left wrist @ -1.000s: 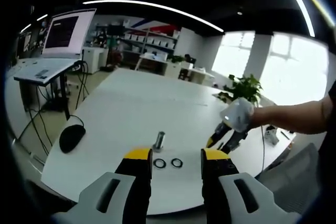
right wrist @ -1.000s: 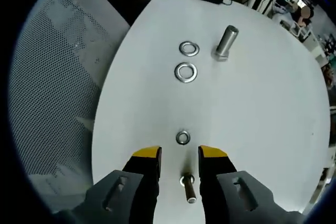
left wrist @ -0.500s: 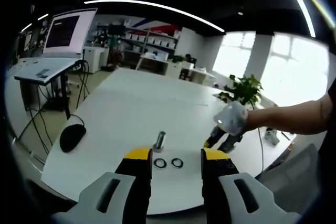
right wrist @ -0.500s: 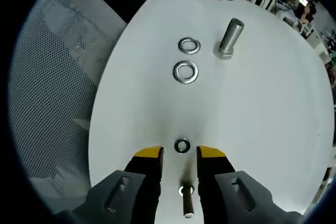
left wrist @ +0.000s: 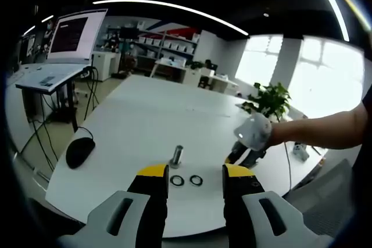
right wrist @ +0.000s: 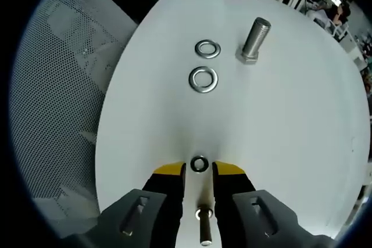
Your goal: Place the washer onto the threaded stud by aligning its center hole with the stud, sliding it down to the base, and recovering from edge contact or off-axis alignment until the washer reaches the visible bottom stop.
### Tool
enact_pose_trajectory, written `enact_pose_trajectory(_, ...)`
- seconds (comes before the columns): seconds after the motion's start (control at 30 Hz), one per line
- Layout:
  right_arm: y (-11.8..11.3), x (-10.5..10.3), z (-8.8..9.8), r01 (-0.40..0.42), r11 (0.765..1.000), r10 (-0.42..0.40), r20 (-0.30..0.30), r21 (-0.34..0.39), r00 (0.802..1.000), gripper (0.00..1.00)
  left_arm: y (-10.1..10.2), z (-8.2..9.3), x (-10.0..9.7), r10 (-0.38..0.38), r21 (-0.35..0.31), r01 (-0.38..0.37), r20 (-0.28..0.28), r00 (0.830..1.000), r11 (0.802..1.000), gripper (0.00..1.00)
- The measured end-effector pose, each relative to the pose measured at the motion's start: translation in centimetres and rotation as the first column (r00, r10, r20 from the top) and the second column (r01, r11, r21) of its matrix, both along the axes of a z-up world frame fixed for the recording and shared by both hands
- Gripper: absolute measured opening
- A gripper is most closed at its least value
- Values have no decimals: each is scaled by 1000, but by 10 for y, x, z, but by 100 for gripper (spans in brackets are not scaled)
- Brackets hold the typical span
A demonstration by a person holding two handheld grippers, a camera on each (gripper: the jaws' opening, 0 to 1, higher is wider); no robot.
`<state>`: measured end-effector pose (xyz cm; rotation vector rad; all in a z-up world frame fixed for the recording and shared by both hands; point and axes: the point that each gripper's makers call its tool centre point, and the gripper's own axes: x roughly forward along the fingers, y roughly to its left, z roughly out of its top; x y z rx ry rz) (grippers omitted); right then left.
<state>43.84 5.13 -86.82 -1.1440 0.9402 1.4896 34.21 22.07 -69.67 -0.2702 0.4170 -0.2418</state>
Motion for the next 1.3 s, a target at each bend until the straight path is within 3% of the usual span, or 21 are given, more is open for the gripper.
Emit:
enact_pose_trajectory(0.63,2,3,0,12,1000,-12,39,1,999,13,0,1,0,-1,-2,1,4,1000,1000,35)
enact_pose_trajectory(1.3,-7,-7,48,69,993,-65,-41,97,997,13,-1,0,0,-9,0,9,2,1000,1000,35)
